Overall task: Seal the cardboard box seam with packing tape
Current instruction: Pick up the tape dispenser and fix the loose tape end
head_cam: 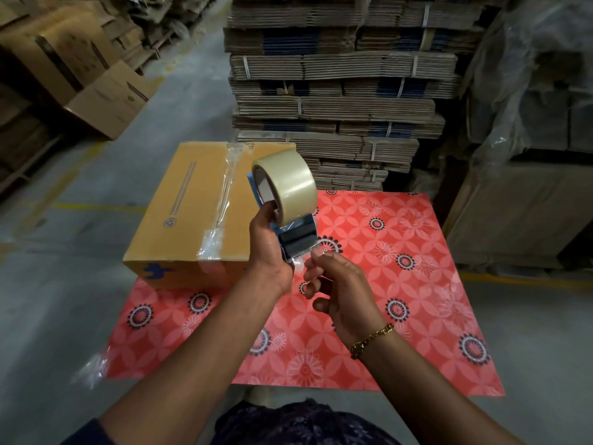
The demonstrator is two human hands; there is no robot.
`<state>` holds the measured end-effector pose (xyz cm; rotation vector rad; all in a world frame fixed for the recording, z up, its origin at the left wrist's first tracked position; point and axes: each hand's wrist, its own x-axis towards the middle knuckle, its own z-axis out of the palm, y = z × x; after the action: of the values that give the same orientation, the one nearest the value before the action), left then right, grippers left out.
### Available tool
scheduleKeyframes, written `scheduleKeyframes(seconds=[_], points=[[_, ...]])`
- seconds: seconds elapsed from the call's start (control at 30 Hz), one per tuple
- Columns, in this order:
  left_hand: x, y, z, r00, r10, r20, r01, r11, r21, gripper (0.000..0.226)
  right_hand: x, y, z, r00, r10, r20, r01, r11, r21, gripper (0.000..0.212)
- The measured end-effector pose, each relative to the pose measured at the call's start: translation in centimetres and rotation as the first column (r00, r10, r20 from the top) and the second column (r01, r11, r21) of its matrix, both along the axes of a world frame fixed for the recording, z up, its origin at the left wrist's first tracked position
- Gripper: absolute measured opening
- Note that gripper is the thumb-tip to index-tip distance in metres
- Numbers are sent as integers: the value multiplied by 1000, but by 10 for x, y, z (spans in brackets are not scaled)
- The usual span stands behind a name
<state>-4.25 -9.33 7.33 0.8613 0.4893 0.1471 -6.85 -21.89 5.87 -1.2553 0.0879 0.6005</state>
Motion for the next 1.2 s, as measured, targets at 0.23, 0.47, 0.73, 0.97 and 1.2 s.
scheduleKeyframes(seconds=[0.23,0.47,0.73,0.97,1.2], points=[[12,28,-9,1000,-10,-28,11,1000,21,35,11,29,1,1000,6,27,-4,997,-82,26],[30,53,-21,995,-72,-75,69,996,-52,40,14,49,-5,994,-71,85,79,992,-97,17],[46,74,-44,991,-116,-71,104,983,-150,38,-6,58,-16,991,-121,49,127,981,-145,21],[54,92,-71,965,-190,-178,181,981,-67,36,-13,72,-34,991,-131,-33,121,972,-200,26],[76,115,-103,921,-142,-362,276,894,353,29,-4,79,-67,957,-232,-174,182,948,-261,18]])
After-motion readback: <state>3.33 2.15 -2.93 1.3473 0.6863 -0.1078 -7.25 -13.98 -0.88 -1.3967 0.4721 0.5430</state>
